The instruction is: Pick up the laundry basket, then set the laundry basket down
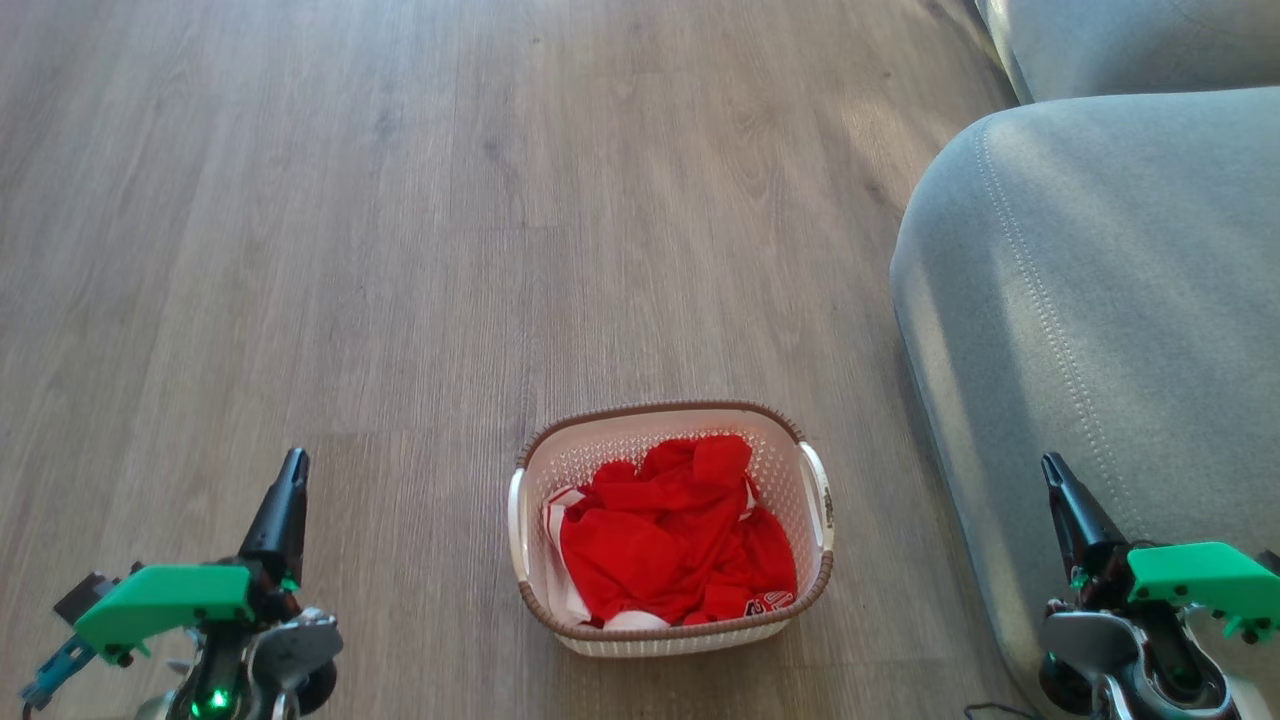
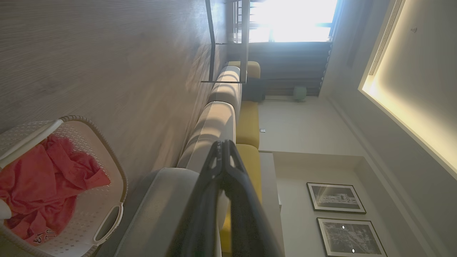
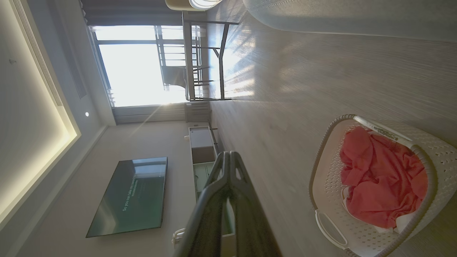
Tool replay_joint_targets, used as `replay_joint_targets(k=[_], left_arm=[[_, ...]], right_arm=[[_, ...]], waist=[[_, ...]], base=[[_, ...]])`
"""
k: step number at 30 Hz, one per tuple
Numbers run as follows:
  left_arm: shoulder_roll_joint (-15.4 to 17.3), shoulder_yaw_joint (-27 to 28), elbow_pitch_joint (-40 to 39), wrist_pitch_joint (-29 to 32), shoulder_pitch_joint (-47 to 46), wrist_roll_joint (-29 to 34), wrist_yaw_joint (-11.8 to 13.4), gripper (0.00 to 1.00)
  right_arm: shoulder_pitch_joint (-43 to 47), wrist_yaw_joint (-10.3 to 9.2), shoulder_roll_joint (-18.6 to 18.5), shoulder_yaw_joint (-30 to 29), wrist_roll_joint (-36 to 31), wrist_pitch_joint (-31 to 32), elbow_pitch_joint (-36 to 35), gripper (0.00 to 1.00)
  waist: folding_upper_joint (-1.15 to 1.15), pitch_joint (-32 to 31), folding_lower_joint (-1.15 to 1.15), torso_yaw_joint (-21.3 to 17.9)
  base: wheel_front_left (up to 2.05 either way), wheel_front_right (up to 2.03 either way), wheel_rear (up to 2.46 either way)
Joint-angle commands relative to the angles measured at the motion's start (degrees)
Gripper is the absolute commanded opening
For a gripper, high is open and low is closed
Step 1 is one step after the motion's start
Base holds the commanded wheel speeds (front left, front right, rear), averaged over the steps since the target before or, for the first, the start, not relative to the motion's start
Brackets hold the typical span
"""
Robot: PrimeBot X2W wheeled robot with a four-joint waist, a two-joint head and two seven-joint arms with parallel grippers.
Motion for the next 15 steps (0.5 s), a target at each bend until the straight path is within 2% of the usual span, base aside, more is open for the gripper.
replay_joint_targets(k=[1,15], left_arm=[[0.4,2.3,-1.7,0.3,-3.1,0.1,-0.4,0.0],[0.3,2.5,-1.7,0.5,-3.1,0.3,-0.4,0.0]], right_arm=[[-2.8,-0.09,-1.0,1.1,0.2,0.5,-1.8,0.0],[-2.8,-0.09,-0.9,1.0,0.1,0.6,-1.8,0.0]], waist=[[0.0,0.0,0.0,0.0],[0.0,0.0,0.0,0.0]], base=[[0.0,0.0,0.0],[0.0,0.0,0.0]])
